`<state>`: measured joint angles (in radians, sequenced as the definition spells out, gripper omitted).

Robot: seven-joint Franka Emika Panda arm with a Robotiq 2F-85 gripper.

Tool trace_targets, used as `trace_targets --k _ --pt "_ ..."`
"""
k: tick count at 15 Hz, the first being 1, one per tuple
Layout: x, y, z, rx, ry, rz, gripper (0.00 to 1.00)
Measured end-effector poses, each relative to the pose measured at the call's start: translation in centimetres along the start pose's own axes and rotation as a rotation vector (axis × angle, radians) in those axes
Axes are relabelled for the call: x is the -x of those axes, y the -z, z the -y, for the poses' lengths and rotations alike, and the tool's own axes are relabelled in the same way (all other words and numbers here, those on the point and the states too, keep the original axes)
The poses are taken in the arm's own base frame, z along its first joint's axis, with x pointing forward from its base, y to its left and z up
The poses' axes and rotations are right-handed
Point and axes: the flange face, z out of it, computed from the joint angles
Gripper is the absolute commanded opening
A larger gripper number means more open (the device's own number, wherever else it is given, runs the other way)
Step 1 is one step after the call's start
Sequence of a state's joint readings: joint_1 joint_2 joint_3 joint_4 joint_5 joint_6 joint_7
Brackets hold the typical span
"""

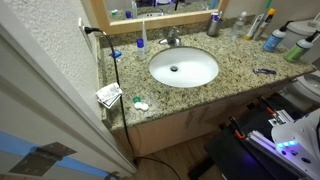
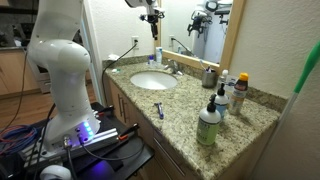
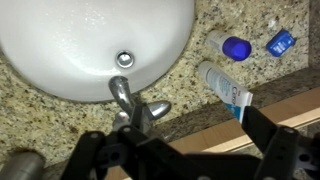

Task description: Move all the bottles away from the sink

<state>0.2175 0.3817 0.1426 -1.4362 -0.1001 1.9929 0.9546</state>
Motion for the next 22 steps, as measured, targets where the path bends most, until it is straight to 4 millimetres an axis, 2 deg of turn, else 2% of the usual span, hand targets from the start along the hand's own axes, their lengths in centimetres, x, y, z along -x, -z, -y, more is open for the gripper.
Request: trace_targets --k 3,6,9,14,20,21,22 --pt "-0.7 -0.8 2.3 -0.038 -0.002 0.010 1.00" --pt "-1.1 -0.9 2.5 -0.041 -0.008 0.002 1.00" --pt "-1.5 -1.8 3.2 -0.067 -0.007 -0.019 1.00" --pt "-2.1 -5.5 5.3 -0.094 -0.003 -0.023 1.00" --pt "-3.3 -10.0 6.4 -0.077 -0.012 -0.018 1.00" --pt "-3.4 -10.5 6.4 -0.076 -0.014 -0.018 0.75" --pt "-3.6 -10.7 6.5 -0.078 -0.016 -0.019 0.73"
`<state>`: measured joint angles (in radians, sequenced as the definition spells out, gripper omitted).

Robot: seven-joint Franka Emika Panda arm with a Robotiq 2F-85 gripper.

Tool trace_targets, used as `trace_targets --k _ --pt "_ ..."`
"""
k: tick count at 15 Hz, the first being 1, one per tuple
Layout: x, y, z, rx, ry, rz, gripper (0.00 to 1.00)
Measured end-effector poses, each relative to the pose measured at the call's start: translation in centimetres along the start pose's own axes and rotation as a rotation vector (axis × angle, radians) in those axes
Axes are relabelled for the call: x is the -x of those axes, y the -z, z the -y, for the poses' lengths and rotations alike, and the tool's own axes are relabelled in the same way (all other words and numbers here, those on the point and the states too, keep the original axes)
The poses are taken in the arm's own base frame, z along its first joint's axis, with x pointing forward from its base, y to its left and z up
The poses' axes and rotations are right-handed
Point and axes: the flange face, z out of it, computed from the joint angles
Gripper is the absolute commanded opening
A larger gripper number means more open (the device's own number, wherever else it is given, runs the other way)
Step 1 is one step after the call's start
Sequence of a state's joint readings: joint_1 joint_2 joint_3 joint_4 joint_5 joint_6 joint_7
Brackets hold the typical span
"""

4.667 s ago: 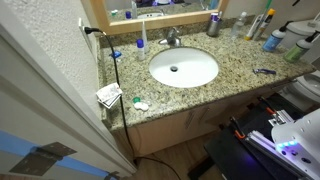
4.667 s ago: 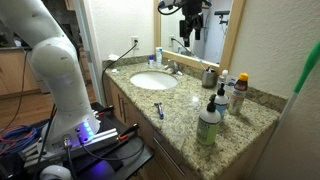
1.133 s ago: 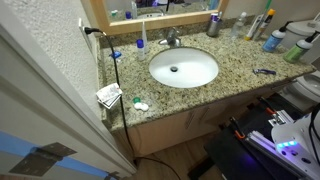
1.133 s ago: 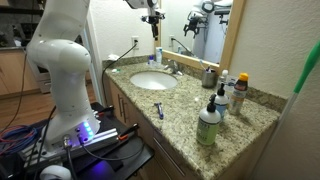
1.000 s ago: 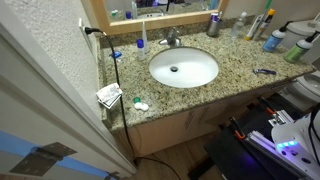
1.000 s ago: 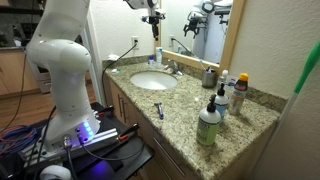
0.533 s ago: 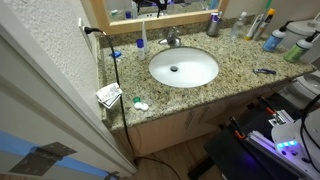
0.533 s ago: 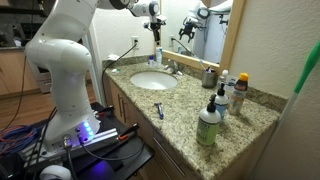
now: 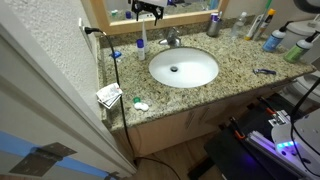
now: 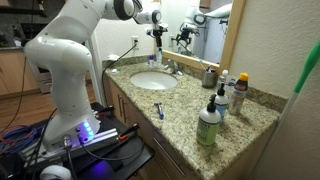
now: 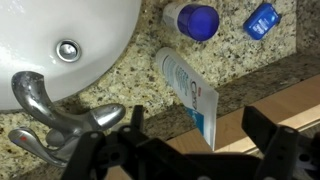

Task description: Move all the bottles away from the sink

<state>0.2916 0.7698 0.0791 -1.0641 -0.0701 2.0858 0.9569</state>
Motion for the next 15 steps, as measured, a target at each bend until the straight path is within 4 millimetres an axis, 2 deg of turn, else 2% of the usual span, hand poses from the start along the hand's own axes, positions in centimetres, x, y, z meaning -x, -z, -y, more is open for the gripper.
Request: trace_targets --k 10,15 --pt "-0.01 -0.11 0.00 0.000 0.000 0.000 0.02" --pt "-0.14 -0.41 -0.19 -0.001 -0.011 -0.001 0.01"
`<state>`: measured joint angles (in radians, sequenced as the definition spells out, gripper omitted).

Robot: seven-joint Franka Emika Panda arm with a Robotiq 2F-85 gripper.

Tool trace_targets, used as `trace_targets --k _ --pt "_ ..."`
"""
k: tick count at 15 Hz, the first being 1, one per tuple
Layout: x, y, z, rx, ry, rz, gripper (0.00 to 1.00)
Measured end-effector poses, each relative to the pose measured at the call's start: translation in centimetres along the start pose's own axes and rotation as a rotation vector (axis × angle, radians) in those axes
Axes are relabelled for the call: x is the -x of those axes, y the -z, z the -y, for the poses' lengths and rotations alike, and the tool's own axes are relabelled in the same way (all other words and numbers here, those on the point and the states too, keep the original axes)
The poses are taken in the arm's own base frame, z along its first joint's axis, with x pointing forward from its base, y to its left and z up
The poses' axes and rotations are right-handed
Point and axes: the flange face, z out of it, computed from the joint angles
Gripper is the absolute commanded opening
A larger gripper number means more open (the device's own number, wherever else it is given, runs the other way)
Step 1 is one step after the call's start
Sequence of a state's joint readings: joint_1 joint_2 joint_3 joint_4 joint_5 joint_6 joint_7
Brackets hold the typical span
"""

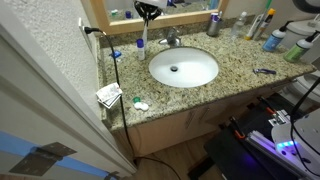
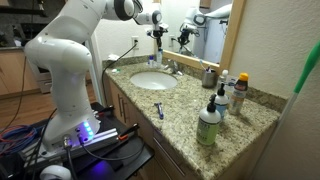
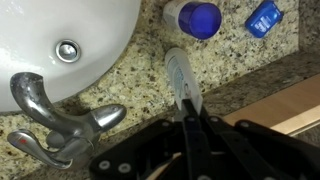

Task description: Move all the bottles away from the sink

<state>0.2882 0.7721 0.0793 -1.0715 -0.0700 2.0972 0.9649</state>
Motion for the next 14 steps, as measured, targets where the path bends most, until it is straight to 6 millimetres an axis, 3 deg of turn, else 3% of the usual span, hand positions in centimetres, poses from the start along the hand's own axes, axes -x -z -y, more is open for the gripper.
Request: trace_targets --k 3,5,8,11,14 --pt "-0.4 1.1 0.0 -0.013 -0.011 -0.013 0.01" --pt "-1.0 4.4 -0.3 -0.022 -0.010 -0.047 0.01" --pt "-1.8 11.4 -1.9 -0.008 -0.007 -0.132 0.01" --pt "-2.2 16.9 -5.8 0.075 -0.049 -0.201 0.01" --pt "-2.1 20.3 -11.2 0.186 -0.157 -0.209 0.01"
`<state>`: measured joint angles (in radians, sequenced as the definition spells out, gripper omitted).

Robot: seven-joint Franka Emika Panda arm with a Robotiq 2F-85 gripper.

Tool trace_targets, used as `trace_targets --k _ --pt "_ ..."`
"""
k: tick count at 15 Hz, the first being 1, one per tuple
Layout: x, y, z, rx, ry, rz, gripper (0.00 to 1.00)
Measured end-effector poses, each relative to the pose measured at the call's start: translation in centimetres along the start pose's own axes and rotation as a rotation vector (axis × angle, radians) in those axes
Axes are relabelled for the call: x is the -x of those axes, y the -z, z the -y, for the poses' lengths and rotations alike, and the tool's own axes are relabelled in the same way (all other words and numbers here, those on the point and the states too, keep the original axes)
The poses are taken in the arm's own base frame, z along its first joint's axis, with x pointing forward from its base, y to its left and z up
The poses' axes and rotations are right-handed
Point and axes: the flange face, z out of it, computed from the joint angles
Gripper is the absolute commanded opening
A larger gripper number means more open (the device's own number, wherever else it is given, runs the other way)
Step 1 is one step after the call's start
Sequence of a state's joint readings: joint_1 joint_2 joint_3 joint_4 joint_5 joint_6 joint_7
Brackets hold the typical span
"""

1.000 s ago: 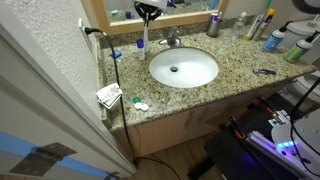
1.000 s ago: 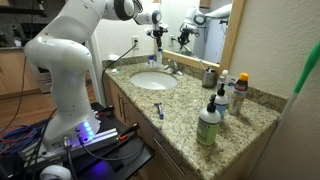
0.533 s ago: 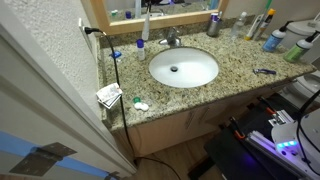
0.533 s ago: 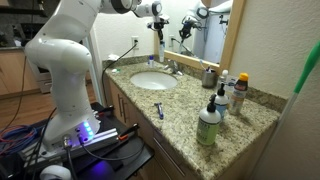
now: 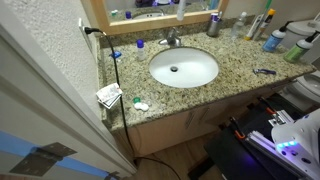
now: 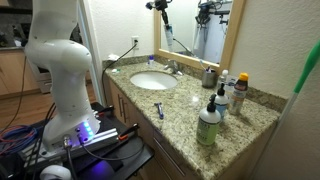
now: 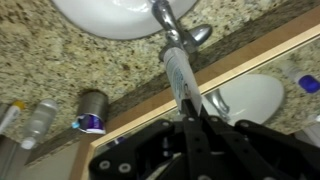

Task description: Move all the bottles away from the sink

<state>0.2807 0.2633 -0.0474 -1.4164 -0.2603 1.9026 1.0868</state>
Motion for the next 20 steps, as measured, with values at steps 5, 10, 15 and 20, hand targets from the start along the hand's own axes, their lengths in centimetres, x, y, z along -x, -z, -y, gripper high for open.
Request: trace_targets --k 5,10,15,20 --pt "-1.7 0.8 -10.3 0.098 -0.269 0.081 0.03" --pt "-1.3 1.5 -13.9 0.089 -0.326 0.124 0.01" --pt "-2.6 -1.0 -16.0 0.167 -0.403 0.087 0.01" --pt "-2.3 -7.8 -20.6 0.288 -0.641 0.126 0.01"
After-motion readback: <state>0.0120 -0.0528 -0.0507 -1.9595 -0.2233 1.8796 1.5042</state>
